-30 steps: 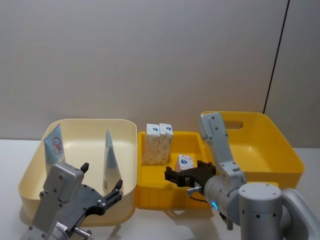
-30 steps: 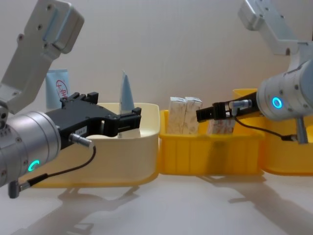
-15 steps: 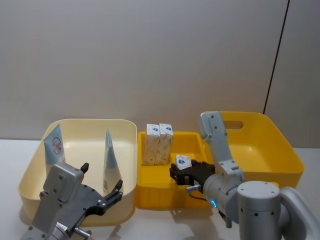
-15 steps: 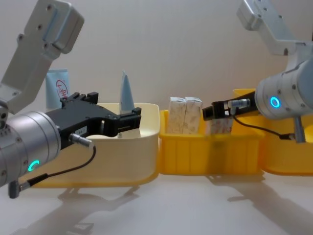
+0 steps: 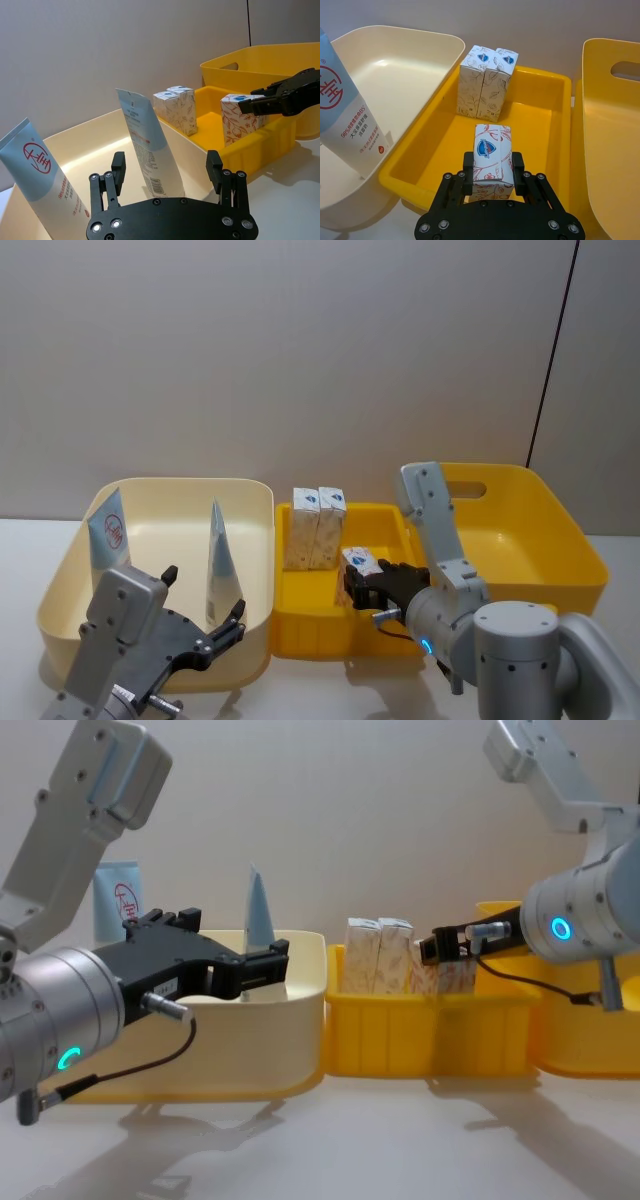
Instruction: Bimanual collaborative sorting of washing and personal care products
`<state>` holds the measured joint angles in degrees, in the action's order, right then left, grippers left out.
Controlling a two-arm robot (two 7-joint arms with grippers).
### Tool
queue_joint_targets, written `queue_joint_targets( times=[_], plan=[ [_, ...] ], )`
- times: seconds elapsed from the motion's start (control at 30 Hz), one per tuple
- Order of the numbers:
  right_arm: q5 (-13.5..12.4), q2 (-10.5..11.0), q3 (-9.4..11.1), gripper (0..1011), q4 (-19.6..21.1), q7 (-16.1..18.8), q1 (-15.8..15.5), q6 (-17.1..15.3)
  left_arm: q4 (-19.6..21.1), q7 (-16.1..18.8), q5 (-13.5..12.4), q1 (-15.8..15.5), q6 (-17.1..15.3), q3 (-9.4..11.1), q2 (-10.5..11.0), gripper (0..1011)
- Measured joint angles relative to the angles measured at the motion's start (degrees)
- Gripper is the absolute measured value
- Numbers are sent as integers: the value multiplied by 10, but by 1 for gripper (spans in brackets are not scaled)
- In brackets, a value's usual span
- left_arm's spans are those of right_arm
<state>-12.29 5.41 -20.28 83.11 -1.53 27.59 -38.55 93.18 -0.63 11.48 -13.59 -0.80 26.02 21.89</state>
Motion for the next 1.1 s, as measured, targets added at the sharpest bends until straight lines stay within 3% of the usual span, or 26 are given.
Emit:
queue_joint_targets(
  times=[0.67,1.1],
  plan=[
    [5,0,-2,434,-1,3,5,10,0,0,0,0,0,0,0,1004],
    [24,5,-7,434,6,11,23,67,0,0,0,0,0,0,0,1003]
  ],
)
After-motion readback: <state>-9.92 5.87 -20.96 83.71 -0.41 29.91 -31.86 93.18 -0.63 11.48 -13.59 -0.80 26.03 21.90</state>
